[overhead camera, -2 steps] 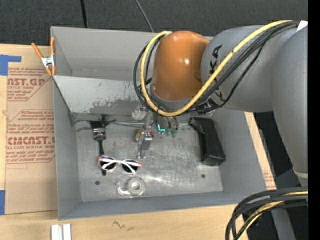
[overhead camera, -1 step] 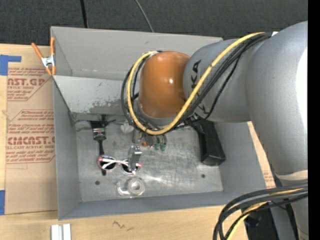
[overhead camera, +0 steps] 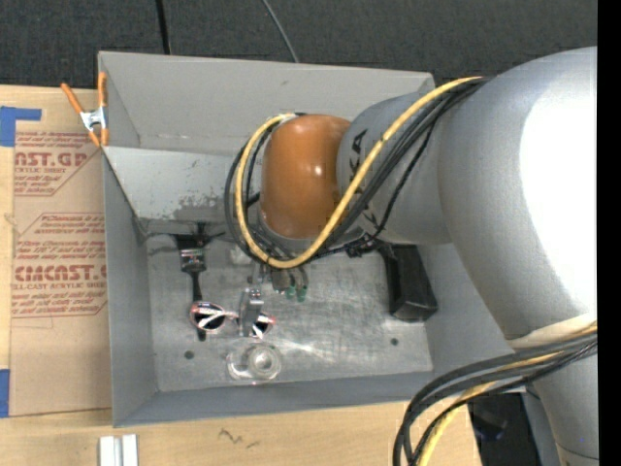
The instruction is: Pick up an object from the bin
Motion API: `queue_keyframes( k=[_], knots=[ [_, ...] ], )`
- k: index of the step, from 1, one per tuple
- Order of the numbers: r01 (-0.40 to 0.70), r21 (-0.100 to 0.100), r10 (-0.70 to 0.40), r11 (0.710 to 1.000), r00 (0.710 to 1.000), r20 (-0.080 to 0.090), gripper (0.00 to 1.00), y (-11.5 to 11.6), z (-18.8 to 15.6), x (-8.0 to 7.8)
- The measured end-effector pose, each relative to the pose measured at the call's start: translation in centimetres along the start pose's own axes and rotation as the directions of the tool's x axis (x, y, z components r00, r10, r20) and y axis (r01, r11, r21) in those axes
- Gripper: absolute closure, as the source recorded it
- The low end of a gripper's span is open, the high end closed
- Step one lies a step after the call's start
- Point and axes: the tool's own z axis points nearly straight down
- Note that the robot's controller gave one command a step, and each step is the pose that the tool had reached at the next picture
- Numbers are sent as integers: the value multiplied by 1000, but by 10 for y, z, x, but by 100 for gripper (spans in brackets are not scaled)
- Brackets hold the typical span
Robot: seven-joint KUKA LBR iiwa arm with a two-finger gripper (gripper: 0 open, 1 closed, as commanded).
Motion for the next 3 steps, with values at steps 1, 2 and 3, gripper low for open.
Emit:
queue_keyframes(
  k=[1, 2, 3],
  knots=[
    [-189, 2, 189, 982, 982, 0, 0, 26, 13, 48],
    [-150, 2, 150, 989, 989, -1, 100, 33, 18, 72],
    [-140, 2, 140, 990, 990, -1, 100, 31, 20, 62]
  ],
)
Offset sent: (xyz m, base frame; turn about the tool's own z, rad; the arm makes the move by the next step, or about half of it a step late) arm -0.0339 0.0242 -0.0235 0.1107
